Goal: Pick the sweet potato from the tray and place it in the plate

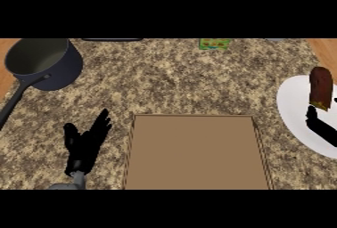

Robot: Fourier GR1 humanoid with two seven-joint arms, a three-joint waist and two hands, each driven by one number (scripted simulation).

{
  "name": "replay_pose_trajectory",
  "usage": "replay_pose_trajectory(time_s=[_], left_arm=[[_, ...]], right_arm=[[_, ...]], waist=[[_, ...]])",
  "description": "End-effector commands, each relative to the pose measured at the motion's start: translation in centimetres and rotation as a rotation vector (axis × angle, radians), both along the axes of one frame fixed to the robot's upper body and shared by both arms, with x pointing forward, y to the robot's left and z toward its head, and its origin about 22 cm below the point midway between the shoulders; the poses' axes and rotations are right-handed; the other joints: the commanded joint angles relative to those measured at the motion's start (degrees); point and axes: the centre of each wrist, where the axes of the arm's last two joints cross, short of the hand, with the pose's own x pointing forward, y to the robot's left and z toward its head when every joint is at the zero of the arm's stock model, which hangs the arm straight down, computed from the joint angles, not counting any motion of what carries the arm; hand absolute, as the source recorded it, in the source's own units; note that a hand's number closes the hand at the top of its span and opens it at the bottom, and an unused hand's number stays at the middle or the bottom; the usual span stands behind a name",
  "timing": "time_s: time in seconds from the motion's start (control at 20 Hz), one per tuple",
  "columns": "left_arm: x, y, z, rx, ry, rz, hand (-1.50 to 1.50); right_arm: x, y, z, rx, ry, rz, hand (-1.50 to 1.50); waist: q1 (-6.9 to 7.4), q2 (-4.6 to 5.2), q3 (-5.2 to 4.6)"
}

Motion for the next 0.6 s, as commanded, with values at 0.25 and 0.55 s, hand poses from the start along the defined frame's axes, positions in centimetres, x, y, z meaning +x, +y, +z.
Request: replay_pose_trajectory(time_s=[0.25,0.55], left_arm=[[-0.2,-0.9,0.9,0.005,-0.011,-0.016,0.00],[1.2,-0.4,0.8,0.009,-0.033,-0.041,0.00]], right_arm=[[2.8,-9.8,-1.4,0.035,-0.033,-0.022,1.50],[2.5,-14.3,-1.3,0.039,0.323,-0.091,-1.50]], waist=[[0.85,0.19,0.03],[2.48,1.12,-0.09]])
